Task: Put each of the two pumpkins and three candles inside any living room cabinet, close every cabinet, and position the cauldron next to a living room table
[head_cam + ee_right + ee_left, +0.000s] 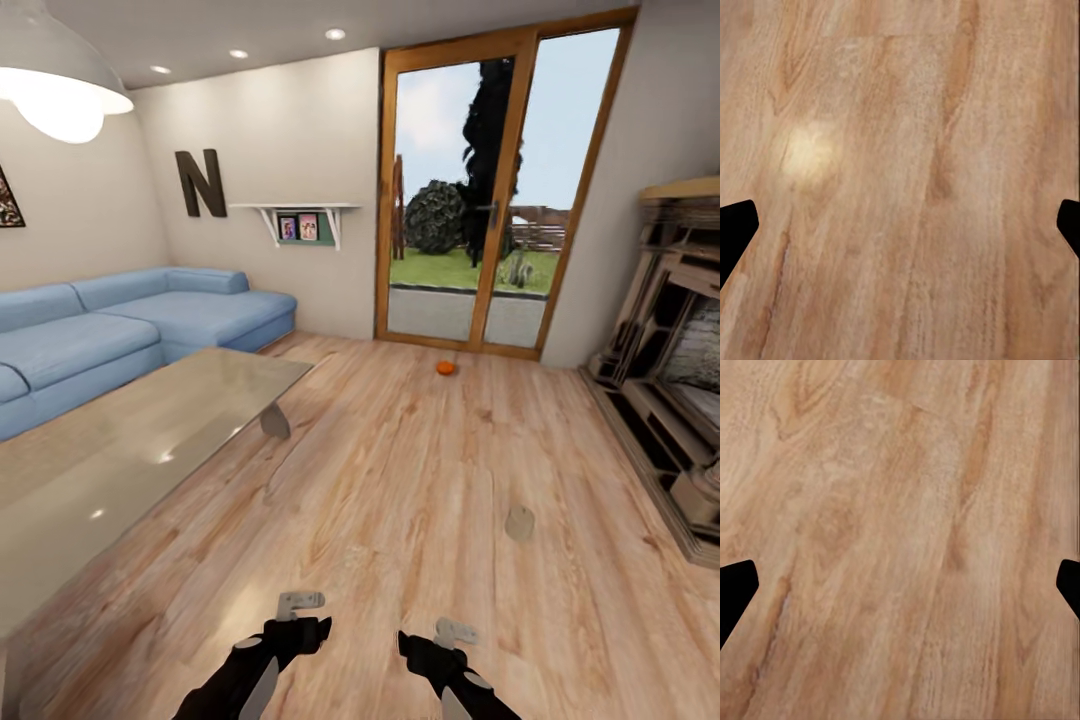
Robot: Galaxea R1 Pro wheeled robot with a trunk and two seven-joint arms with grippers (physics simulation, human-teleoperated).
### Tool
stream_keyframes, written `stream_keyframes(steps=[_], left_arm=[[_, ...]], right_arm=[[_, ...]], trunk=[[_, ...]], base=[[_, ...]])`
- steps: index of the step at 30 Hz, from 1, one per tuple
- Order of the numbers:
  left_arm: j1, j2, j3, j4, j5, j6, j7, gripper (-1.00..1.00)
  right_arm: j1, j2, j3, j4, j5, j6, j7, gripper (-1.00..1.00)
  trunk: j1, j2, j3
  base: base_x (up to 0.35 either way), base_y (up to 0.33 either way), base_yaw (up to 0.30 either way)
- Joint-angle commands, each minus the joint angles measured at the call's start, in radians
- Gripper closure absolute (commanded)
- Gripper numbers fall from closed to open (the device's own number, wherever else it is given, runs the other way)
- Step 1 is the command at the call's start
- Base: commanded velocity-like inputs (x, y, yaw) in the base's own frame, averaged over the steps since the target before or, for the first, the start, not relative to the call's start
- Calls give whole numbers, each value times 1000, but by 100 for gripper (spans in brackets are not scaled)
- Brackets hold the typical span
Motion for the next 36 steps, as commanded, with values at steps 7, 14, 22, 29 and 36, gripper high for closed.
stream_keyframes(steps=[7,14,22,29,36], left_arm=[[2,0,0,-2,4,5,-1,-100],[2,0,-1,-2,5,4,1,-100],[2,0,-1,-3,8,4,8,-100],[2,0,0,-2,10,4,11,-100],[2,0,3,-2,10,4,16,-100]], right_arm=[[-1,1,0,1,-7,-6,-3,-100],[-1,1,0,1,-7,-6,-3,-100],[-1,-1,0,1,-13,-6,-3,-100],[-1,-1,0,1,-17,-6,-3,-100],[-1,0,-1,1,-18,-7,-3,-100]], trunk=[[0,0,-1],[0,0,-1],[0,0,-1],[0,0,-1],[0,0,-1]], base=[[0,0,-290],[0,0,-290],[0,0,-290],[0,0,-290],[0,0,-290]])
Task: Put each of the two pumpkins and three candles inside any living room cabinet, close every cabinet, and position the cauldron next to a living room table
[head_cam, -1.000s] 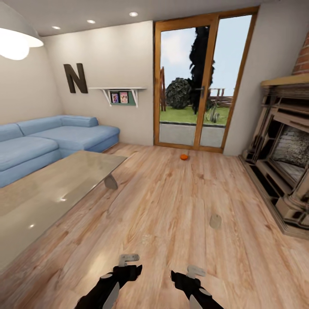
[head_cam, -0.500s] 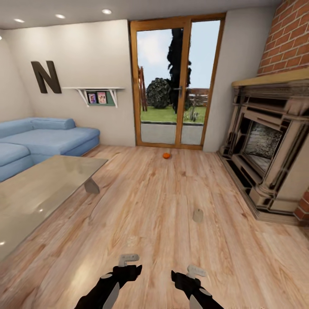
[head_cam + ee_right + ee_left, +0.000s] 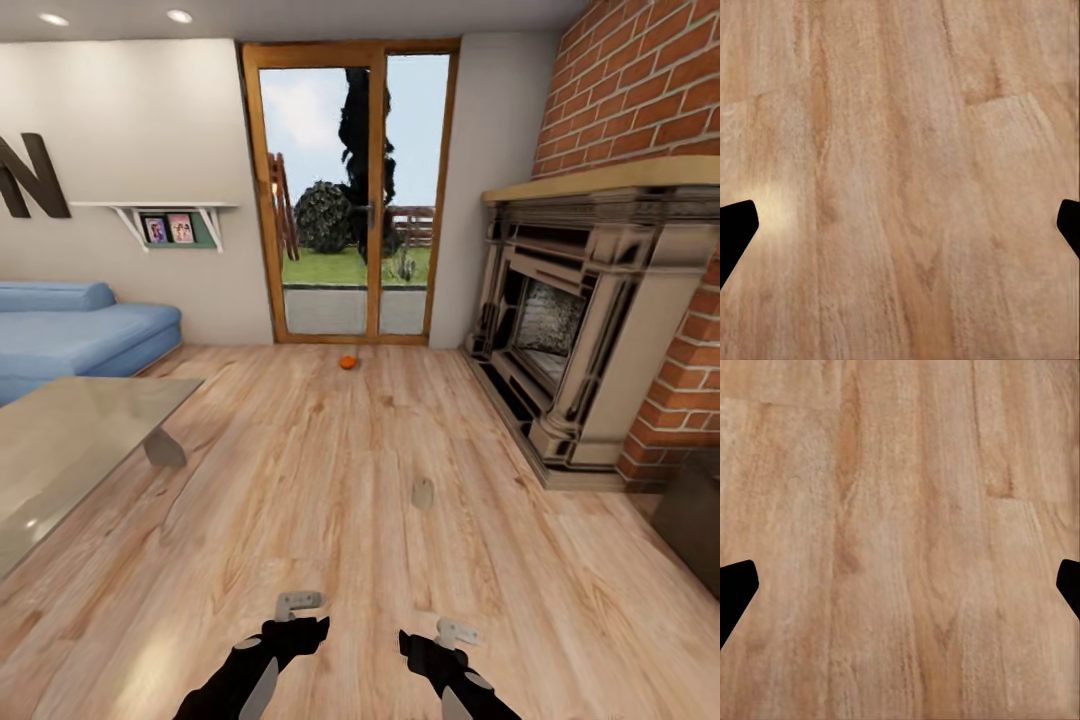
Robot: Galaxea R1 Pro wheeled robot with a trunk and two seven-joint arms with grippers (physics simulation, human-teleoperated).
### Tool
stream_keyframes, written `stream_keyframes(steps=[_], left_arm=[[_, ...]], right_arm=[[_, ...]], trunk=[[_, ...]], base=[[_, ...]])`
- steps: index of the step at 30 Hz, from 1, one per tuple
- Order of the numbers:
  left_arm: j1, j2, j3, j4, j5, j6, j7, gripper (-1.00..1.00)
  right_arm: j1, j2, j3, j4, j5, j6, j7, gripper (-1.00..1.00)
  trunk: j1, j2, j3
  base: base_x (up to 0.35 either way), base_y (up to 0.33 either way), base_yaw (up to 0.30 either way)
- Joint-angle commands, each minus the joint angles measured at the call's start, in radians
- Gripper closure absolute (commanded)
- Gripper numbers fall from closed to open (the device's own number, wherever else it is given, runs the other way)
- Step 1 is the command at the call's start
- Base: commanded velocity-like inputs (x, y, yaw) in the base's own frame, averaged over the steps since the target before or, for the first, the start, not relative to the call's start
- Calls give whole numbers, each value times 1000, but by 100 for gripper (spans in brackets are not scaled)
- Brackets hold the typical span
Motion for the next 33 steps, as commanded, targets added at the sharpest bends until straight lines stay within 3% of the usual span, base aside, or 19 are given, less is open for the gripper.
stream_keyframes(steps=[1,9,33], left_arm=[[0,0,0,-3,6,7,2,-100],[-1,-1,2,56,5,7,118,-100],[-1,0,1,57,-1,-30,120,-100]], right_arm=[[-1,1,0,1,-5,-3,-2,-100],[-1,0,-1,1,-5,-4,-3,-100],[-1,-2,-1,1,-5,-5,-3,-100]], trunk=[[0,0,-1],[0,0,-1],[0,0,-1]], base=[[0,0,-290],[0,0,-290],[0,0,-290]])
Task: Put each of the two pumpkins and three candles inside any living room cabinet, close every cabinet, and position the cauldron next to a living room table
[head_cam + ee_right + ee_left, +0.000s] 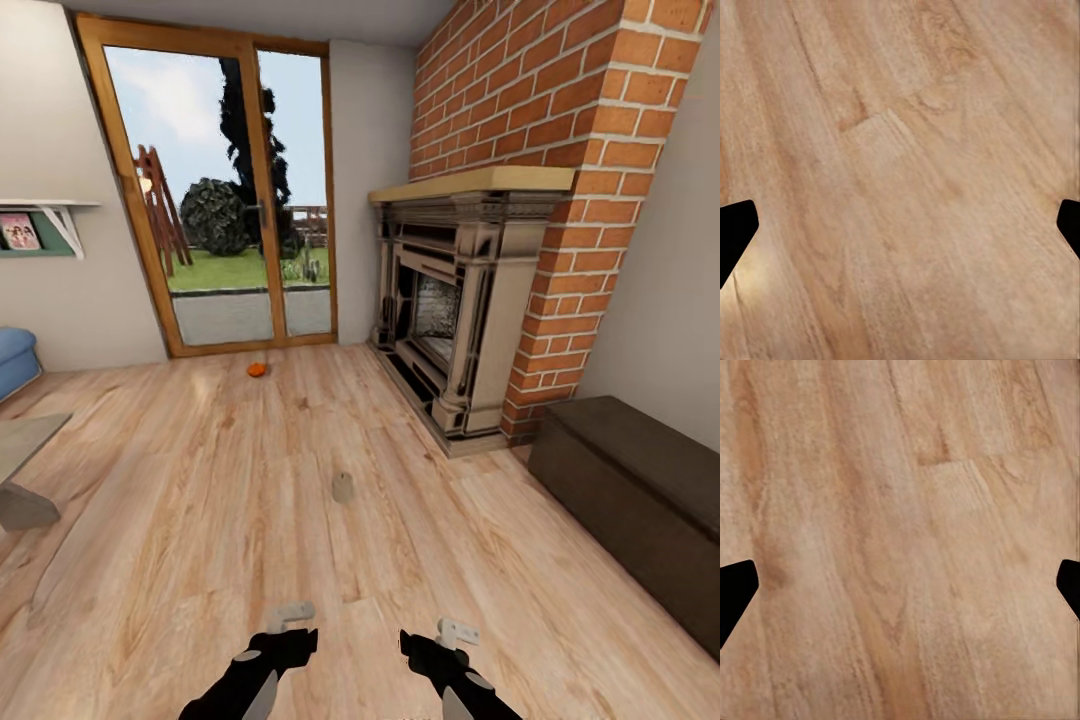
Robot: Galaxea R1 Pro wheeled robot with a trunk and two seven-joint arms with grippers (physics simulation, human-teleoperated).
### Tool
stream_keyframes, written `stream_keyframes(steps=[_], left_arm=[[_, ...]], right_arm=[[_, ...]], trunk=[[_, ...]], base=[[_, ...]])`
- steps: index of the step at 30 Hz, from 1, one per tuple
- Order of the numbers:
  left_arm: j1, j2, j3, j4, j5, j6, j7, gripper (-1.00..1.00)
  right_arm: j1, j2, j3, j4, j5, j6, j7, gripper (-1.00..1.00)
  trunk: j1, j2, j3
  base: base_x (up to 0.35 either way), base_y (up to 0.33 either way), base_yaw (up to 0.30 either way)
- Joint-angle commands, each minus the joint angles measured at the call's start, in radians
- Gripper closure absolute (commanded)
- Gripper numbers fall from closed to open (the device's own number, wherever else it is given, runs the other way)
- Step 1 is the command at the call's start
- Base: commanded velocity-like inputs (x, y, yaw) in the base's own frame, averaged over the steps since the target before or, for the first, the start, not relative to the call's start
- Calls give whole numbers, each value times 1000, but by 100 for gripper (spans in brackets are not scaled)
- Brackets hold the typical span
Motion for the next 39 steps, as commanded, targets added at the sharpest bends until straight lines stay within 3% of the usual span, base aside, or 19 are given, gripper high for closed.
stream_keyframes(steps=[1,9,27,39], left_arm=[[1,0,0,-3,5,6,3,-100],[1,0,-1,0,4,5,2,-100],[1,0,-2,3,4,4,1,-100],[1,0,-2,3,4,4,2,-100]], right_arm=[[-1,1,0,1,-5,-3,-2,-100],[-1,1,0,1,-6,-3,-2,-100],[-1,1,0,1,-26,-4,-2,-100],[-1,2,0,1,-26,-35,-2,-100]], trunk=[[0,0,-1],[0,0,-1],[0,0,-1],[0,0,-1]], base=[[0,0,-290],[0,-14,-290],[0,-168,-279],[0,-2,-88]])
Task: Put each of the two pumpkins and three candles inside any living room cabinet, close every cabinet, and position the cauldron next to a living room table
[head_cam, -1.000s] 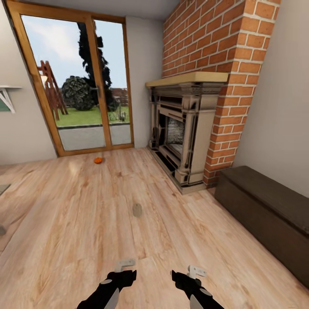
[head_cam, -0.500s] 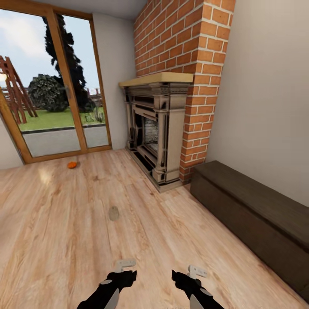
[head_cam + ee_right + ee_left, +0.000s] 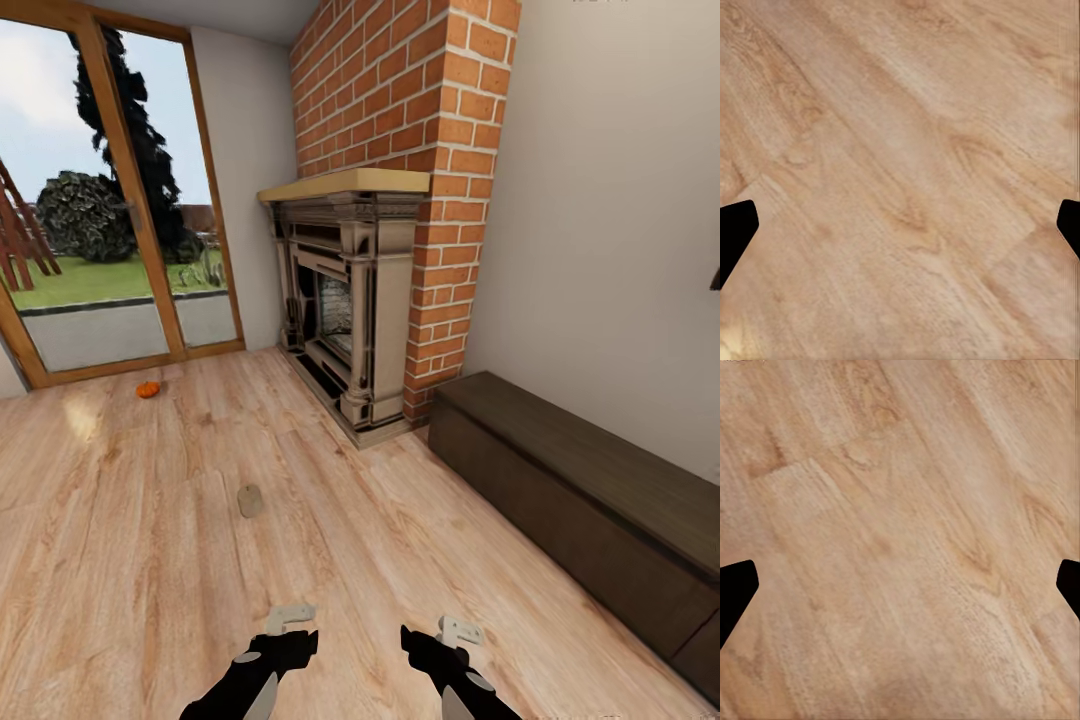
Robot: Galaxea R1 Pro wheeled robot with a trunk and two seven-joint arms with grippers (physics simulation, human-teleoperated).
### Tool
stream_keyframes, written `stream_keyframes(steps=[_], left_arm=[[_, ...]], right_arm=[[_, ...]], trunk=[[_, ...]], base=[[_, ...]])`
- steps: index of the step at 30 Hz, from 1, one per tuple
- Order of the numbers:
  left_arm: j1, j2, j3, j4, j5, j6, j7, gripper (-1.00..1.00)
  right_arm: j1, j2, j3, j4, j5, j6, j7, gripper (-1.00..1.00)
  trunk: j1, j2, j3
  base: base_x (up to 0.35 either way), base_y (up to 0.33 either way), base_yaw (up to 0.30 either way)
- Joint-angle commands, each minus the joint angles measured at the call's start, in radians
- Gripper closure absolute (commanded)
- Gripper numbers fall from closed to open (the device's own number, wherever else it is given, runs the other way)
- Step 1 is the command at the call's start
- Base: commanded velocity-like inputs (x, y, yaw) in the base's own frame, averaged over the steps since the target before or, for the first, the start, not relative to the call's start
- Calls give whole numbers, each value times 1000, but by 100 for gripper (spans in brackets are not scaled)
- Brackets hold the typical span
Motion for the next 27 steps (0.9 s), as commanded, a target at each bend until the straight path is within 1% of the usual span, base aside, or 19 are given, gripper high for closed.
stream_keyframes(steps=[1,6,15,27], left_arm=[[0,0,0,-3,5,6,3,-100],[0,0,-1,-3,5,6,2,-100],[0,0,0,-3,5,6,0,-100],[0,0,-1,-3,5,6,0,-100]], right_arm=[[-1,0,0,1,-4,-3,-2,-100],[-1,0,0,1,-15,-3,-2,-100],[-1,0,0,1,-25,-3,-2,-100],[-1,0,0,1,-25,-2,-2,-100]], trunk=[[0,0,-1],[0,0,-1],[0,0,-1],[0,0,-1]], base=[[0,0,-219],[-81,18,-268],[-203,97,-288],[-17,47,-290]])
